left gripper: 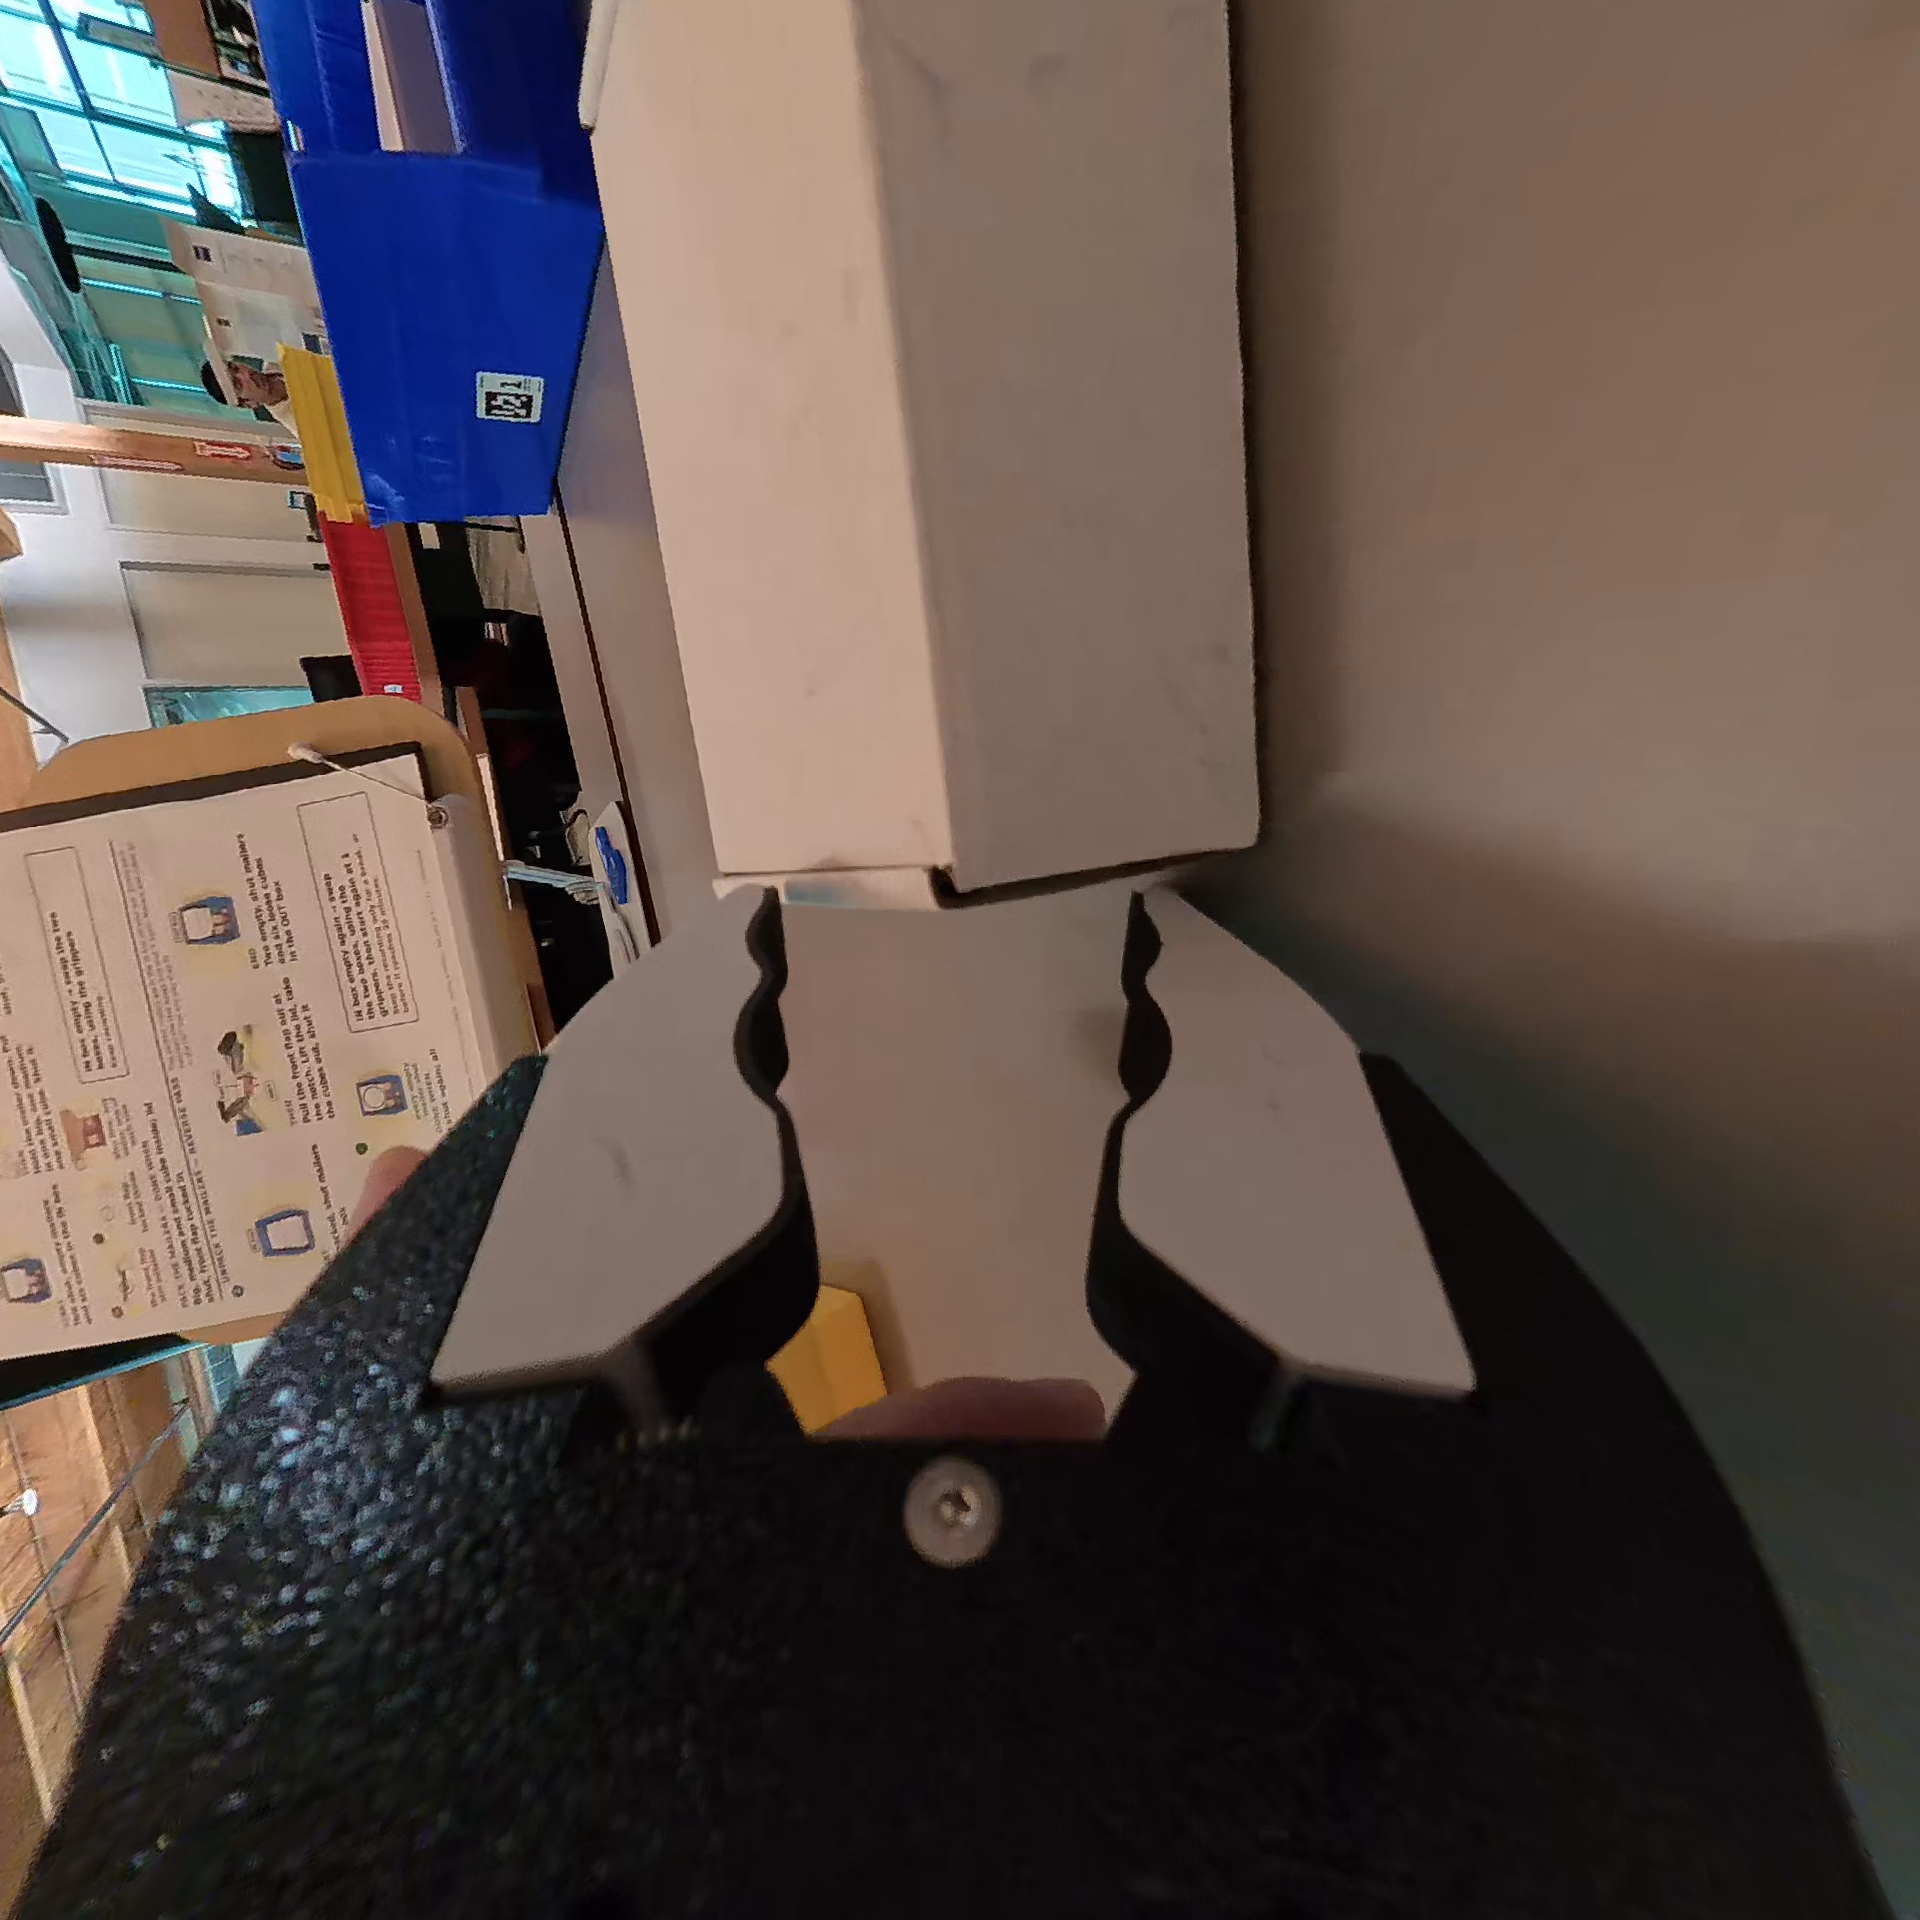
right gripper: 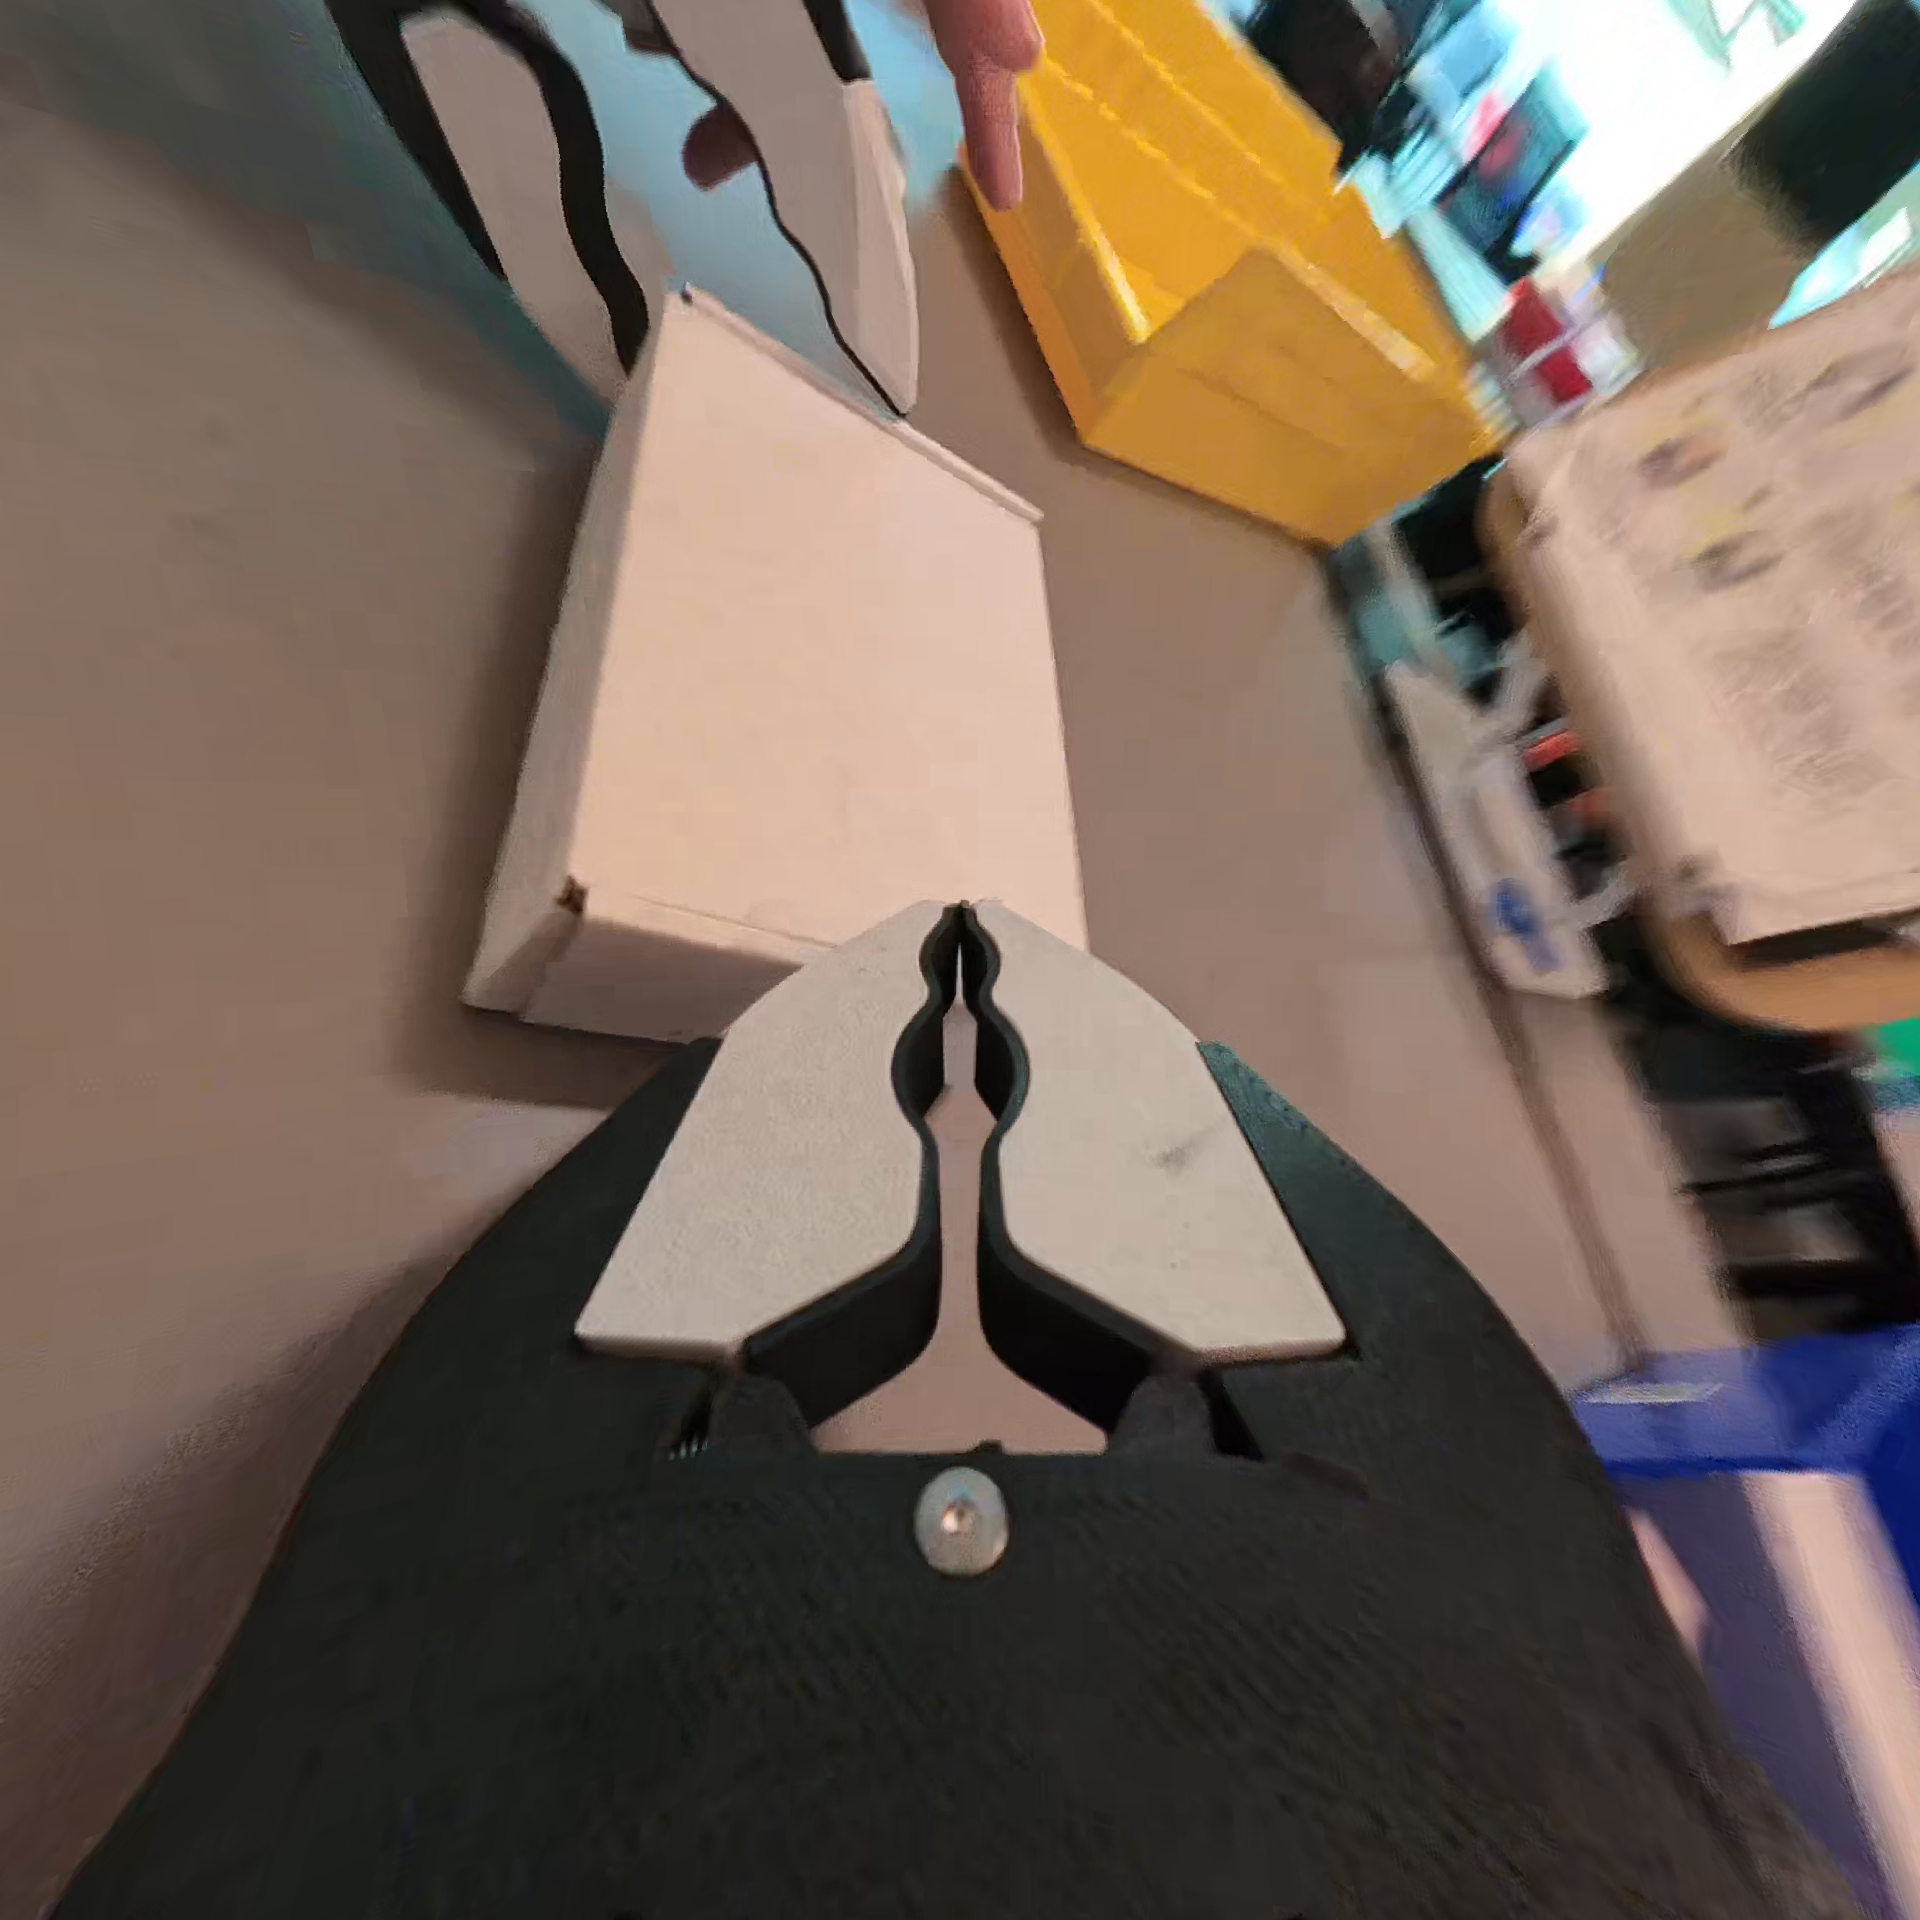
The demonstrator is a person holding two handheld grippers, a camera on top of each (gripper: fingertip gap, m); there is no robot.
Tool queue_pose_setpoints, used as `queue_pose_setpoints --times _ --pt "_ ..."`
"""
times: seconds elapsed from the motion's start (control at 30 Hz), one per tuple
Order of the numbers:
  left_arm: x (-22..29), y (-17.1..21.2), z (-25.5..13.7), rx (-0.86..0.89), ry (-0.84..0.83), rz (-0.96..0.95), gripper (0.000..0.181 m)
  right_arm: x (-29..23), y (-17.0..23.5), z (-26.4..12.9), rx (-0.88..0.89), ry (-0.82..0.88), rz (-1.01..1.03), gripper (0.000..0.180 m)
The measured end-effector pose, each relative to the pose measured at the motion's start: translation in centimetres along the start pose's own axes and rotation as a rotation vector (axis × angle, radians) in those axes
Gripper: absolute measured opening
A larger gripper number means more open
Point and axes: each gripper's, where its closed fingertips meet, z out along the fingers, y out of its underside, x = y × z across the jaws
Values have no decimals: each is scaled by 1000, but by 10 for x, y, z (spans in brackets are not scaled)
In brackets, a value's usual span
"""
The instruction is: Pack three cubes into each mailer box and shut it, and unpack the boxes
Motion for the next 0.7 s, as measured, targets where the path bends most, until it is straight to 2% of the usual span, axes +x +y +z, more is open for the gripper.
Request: queue_pose_setpoints --times 0.07,0.2,0.27,0.33,0.47,0.7 --pt "0 2 -1 -7 0 -5 65 7 -3 -5 1 87 -159 0" --pt "-1 9 -4 -23 1 -5 67 -3 -9 -10 -17 69 -291 0" --pt "-2 12 -4 -25 1 -12 69 -8 2 -9 -116 55 -379 0" --pt "-3 11 -4 -13 6 -25 73 -8 2 -9 -136 75 -449 0" --pt "-11 1 -1 27 -4 -4 88 -9 2 -10 -98 77 -435 0" --pt "-21 -9 9 83 -34 164 93 -8 6 -14 -60 91 -374 0"
